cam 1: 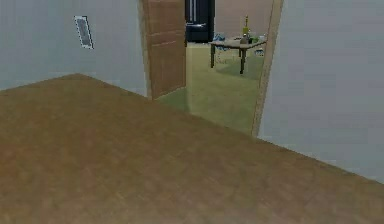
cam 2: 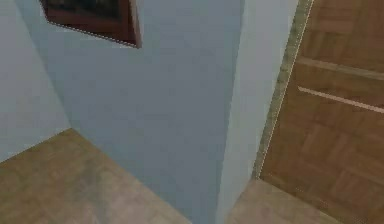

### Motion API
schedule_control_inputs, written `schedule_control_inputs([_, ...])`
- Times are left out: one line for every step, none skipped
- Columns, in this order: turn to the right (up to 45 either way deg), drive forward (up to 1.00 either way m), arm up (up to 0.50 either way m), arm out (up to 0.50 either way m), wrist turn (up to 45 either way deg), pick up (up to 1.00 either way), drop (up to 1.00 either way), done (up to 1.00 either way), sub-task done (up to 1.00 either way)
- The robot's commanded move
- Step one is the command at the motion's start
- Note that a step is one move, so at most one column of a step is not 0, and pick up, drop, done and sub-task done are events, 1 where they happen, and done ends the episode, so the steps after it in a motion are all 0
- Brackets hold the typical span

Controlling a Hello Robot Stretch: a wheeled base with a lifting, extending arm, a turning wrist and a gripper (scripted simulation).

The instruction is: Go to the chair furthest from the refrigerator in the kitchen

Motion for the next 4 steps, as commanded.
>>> schedule_control_inputs([33.0,0.00,0.00,0.00,0.0,0.00,0.00,0.00,0.00])
schedule_control_inputs([0.0,0.05,0.00,0.00,0.0,0.00,0.00,0.00,0.00])
schedule_control_inputs([-33.0,0.00,0.00,0.00,0.0,0.00,0.00,0.00,0.00])
schedule_control_inputs([0.0,1.00,0.00,0.00,0.0,0.00,0.00,0.00,0.00])
